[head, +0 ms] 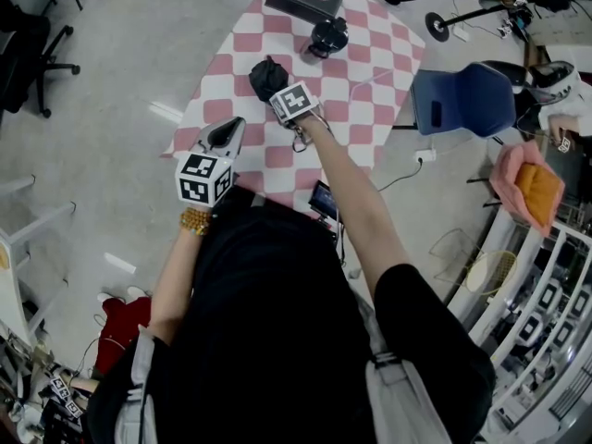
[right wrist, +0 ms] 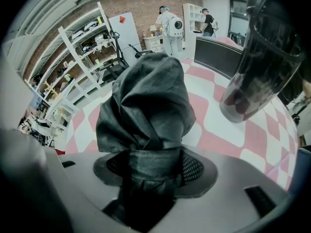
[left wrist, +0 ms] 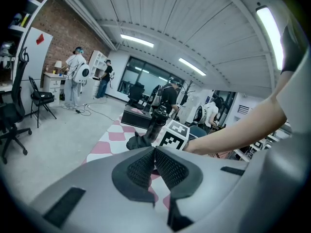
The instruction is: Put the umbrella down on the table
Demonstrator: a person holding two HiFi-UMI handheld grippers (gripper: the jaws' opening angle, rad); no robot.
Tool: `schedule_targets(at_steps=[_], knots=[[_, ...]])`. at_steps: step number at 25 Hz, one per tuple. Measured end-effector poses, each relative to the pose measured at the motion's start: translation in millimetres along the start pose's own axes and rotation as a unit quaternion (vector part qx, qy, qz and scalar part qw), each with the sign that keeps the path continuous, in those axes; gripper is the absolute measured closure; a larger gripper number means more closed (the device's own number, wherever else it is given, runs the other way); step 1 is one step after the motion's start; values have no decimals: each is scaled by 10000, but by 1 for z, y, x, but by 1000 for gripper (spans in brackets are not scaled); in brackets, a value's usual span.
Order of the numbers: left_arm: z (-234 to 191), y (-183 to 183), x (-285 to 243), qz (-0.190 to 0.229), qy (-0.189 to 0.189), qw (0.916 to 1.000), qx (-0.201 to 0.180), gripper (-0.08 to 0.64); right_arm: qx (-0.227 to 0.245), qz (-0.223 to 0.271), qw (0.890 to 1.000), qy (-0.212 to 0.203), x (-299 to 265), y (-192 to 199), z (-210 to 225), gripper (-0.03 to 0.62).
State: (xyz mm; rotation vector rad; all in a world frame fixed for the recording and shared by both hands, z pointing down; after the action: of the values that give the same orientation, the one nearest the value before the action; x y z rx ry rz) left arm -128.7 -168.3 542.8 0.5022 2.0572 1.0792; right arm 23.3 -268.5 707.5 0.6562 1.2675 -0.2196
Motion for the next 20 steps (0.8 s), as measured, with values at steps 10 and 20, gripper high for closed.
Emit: schedule_targets(at_steps=[10,20], knots=[[2,0,1,1,-3,10000,-41,543,-112,9,9998,-190,5,2,-1,336],[13,0,1,-30,57,9999,-152,543,-128,340,9990,-246,28,-3,-3,336]])
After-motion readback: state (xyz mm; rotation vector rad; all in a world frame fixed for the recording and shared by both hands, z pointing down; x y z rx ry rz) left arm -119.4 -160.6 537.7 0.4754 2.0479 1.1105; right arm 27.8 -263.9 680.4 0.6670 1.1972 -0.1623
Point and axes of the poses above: the fingertips, and each gripper's own axes: x backward along the fingers, z to its right, y out of its underside, the point moved 5 cm from there along x, backward along the fingers, and after that the axes turned 1 degree about -y, right-handed, at the moved point
